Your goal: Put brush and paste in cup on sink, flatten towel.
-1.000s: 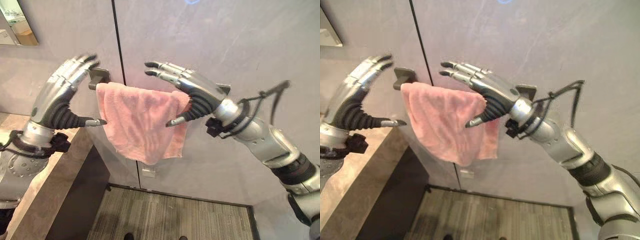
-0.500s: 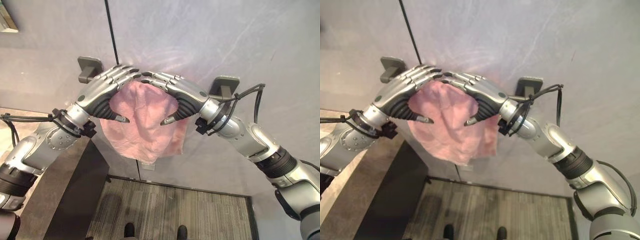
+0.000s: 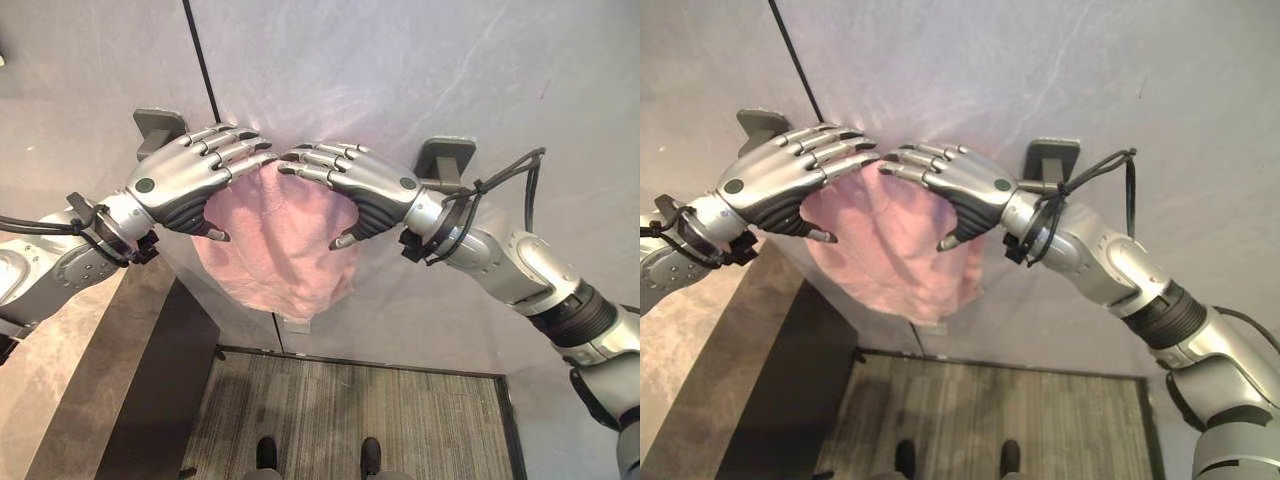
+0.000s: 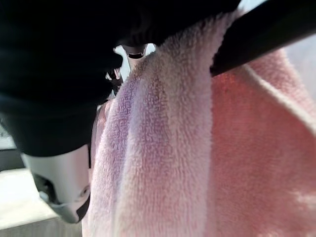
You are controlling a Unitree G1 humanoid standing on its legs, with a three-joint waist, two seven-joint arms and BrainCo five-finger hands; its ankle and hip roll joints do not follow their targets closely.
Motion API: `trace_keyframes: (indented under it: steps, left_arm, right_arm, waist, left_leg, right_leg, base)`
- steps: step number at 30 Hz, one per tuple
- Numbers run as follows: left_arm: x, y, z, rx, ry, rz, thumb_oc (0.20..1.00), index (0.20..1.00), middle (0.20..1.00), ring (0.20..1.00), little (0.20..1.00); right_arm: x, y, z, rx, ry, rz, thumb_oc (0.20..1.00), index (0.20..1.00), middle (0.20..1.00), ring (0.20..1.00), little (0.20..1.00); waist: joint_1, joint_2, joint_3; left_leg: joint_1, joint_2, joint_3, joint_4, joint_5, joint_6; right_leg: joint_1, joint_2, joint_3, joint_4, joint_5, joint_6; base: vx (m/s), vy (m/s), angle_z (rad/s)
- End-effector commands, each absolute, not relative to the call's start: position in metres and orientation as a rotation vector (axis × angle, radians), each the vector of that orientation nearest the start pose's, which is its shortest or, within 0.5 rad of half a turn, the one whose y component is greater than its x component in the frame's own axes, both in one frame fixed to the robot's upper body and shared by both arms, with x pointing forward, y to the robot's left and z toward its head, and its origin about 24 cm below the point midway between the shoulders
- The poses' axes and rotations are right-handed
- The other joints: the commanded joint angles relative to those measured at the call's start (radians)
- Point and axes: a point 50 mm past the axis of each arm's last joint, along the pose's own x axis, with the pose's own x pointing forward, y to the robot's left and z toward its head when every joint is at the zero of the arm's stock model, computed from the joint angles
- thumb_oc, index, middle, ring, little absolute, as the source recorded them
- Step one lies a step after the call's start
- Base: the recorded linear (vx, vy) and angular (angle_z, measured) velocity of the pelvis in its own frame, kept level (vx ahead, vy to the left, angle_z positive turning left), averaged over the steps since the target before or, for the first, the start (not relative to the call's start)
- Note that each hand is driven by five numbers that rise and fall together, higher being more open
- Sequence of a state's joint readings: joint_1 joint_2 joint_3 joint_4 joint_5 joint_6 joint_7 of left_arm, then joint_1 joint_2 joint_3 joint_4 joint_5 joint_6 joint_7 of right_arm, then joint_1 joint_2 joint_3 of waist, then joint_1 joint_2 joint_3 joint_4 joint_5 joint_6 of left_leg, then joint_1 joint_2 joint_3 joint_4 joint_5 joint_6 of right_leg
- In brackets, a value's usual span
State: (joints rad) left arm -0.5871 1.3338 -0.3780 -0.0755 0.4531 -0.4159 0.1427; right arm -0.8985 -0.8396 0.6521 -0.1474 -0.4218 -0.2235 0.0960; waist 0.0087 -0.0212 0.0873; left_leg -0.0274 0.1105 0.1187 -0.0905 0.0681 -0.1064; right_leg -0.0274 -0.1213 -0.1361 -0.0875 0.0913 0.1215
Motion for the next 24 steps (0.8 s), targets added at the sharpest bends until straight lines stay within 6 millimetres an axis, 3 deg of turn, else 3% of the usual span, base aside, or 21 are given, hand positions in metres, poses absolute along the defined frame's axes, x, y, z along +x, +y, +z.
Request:
trace_keyframes:
  steps: [1, 5, 11, 15, 19, 24]
  left_arm:
    - [0.271, 0.247, 0.196, 1.938, -0.509, -0.576, 1.0, 1.0, 1.0, 1.0, 1.0]
    - [0.268, 0.261, 0.184, 1.881, -0.432, -0.541, 1.0, 1.0, 1.0, 1.0, 1.0]
    - [0.267, 0.302, 0.161, 1.575, -0.259, -0.254, 1.0, 1.0, 1.0, 1.0, 1.0]
    - [0.268, 0.318, 0.153, 1.479, -0.205, -0.122, 1.0, 1.0, 1.0, 1.0, 1.0]
    - [0.268, 0.331, 0.144, 1.378, -0.157, -0.015, 1.0, 1.0, 1.0, 1.0, 1.0]
    - [0.268, 0.342, 0.124, 0.972, -0.132, 0.203, 1.0, 1.0, 1.0, 1.0, 1.0]
  right_arm:
    - [0.289, -0.096, 0.225, -1.577, -0.902, 0.707, 1.0, 1.0, 1.0, 1.0, 1.0]
    - [0.29, -0.107, 0.217, -1.601, -0.844, 0.717, 1.0, 1.0, 1.0, 1.0, 1.0]
    - [0.303, -0.14, 0.199, -1.526, -0.665, 0.622, 1.0, 1.0, 1.0, 1.0, 1.0]
    - [0.313, -0.161, 0.192, -1.505, -0.577, 0.518, 1.0, 1.0, 1.0, 1.0, 1.0]
    - [0.318, -0.168, 0.189, -1.505, -0.548, 0.472, 1.0, 1.0, 1.0, 1.0, 1.0]
    - [0.322, -0.169, 0.176, -1.482, -0.5, 0.461, 1.0, 1.0, 1.0, 1.0, 1.0]
  waist:
    - [-0.013, -0.014, -0.002]
    - [-0.01, -0.01, -0.01]
    - [-0.006, -0.005, -0.016]
    - [-0.003, -0.006, -0.015]
    - [0.0, -0.009, -0.012]
    - [0.0, -0.014, -0.016]
  left_leg:
    - [0.07, -0.03, 0.039, 0.003, -0.062, 0.027]
    - [0.085, -0.027, 0.042, 0.003, -0.064, 0.024]
    - [0.083, -0.022, 0.04, 0.003, -0.057, 0.017]
    - [0.068, -0.02, 0.034, 0.003, -0.053, 0.014]
    - [0.065, -0.021, 0.032, 0.003, -0.054, 0.015]
    - [0.068, -0.019, 0.037, 0.003, -0.058, 0.017]
  right_leg:
    - [0.039, -0.091, -0.003, 0.0, -0.001, 0.097]
    - [0.055, -0.089, -0.008, 0.0, -0.009, 0.096]
    - [0.063, -0.088, -0.029, 0.0, -0.017, 0.092]
    - [0.055, -0.09, -0.038, 0.0, -0.015, 0.091]
    - [0.053, -0.091, -0.04, 0.0, -0.011, 0.092]
    - [0.054, -0.091, -0.036, 0.0, -0.013, 0.088]
  base:
    - [0.05, -0.005, -0.02]
    - [0.02, -0.003, 0.0]
    - [0.0, 0.0, 0.0]
    - [0.0, 0.0, 0.0]
    - [0.0, 0.0, 0.0]
    - [0.01, 0.006, -0.04]
